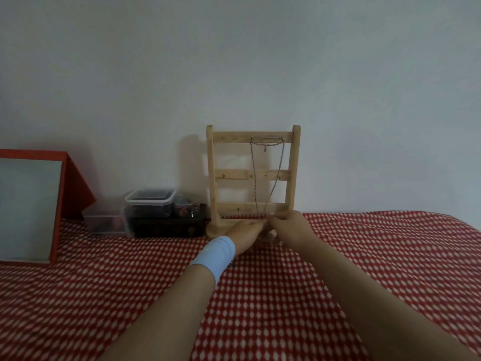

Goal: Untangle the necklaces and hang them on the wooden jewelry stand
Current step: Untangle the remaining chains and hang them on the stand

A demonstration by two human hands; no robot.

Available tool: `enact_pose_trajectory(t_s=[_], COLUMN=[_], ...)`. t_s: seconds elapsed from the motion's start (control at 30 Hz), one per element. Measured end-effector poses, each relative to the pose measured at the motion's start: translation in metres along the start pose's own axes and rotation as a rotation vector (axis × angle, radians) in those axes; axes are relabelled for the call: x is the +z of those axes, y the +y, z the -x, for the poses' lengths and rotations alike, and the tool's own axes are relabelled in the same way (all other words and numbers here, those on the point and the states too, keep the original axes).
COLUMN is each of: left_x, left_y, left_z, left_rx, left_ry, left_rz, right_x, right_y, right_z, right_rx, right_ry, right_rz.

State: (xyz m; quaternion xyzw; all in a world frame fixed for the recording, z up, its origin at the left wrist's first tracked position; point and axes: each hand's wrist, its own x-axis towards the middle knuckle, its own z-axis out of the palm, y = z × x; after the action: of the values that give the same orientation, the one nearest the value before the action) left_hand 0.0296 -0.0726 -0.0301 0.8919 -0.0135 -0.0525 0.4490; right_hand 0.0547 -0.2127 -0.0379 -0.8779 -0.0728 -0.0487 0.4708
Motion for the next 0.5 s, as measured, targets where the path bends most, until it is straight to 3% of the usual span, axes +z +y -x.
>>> enact_pose_trajectory(t_s=[0.27, 0.4, 0.5], left_x=[0.01, 0.01, 0.008], left_y=[-0.01, -0.012, -0.015], left_z=[-0.008, -0.014, -0.013], left_rx=[0.098, 0.043, 0.065], left_ry=[0.038, 0.23, 0.243], left_rz=[-0.046, -0.125, -0.206], right_x=[0.002, 0.004, 0.008], right_y=[0.011, 0.016, 0.016], right_z=[-0.002, -0.005, -0.005], right_rx=[-0.012, -0.069, -0.102], right_ry=[-0.013, 0.025, 0.008], right_rz=[0.08, 0.201, 0.293])
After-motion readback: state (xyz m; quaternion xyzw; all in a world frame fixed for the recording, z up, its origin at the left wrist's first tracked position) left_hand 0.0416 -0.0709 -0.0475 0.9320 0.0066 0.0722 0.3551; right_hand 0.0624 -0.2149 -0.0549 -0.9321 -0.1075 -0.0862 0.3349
